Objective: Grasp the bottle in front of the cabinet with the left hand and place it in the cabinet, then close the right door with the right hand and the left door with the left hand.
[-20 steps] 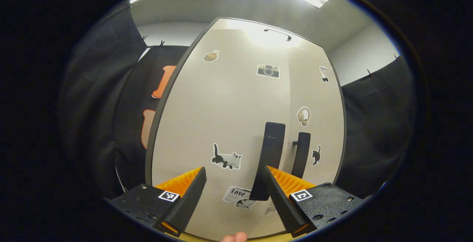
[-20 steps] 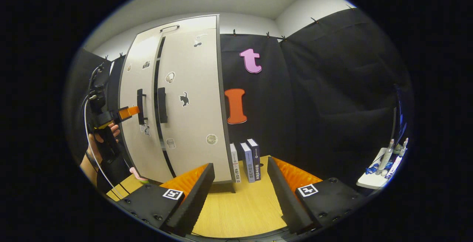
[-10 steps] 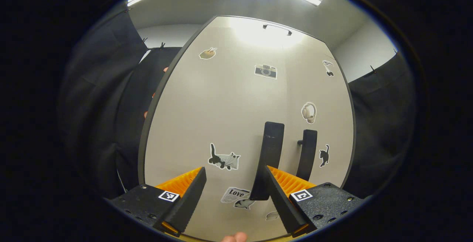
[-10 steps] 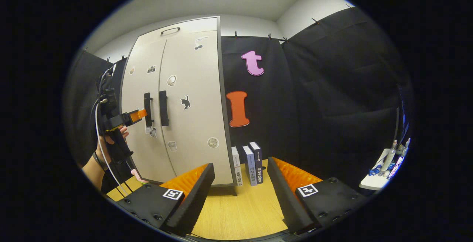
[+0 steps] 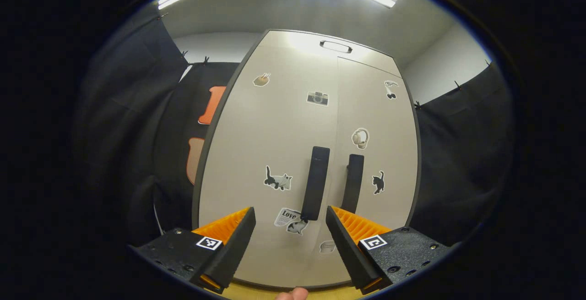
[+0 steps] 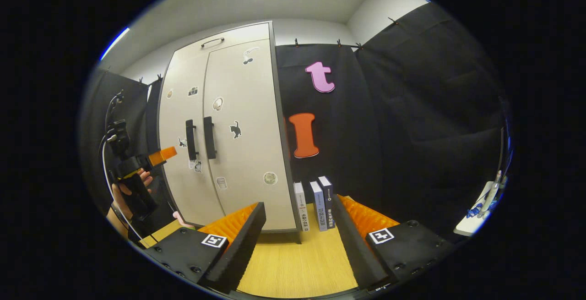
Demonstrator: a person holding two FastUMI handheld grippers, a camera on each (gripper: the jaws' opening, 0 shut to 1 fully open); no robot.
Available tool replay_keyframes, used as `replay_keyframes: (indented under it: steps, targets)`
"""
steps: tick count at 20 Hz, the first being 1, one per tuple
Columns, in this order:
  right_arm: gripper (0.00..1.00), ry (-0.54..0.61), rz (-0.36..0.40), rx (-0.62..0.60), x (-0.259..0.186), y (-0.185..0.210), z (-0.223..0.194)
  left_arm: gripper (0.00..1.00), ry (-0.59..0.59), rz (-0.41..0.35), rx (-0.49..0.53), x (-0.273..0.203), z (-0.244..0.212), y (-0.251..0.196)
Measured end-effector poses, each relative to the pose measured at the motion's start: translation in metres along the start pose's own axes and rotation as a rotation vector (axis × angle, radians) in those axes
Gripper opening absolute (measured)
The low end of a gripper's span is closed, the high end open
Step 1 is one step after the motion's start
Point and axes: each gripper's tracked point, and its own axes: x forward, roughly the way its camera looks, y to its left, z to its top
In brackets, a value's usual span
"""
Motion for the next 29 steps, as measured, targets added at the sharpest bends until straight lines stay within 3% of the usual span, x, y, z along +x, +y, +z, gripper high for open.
replay_keyframes:
  steps: [8, 13, 29]
  targets:
    - [0.97, -0.042, 0.127, -0.018, -0.006, 0.014, 0.02, 0.94, 0.018, 0.046, -0.011, -0.092, 0.015, -0.013]
    - [0.96, -0.044, 0.158, -0.018, -0.018, 0.021, 0.021, 0.94, 0.025, 0.061, -0.014, -0.127, 0.022, -0.021]
    - [0.96, -0.056, 0.127, -0.032, -0.038, 0.024, 0.01, 0.94, 0.017, 0.056, -0.035, -0.18, 0.03, -0.028]
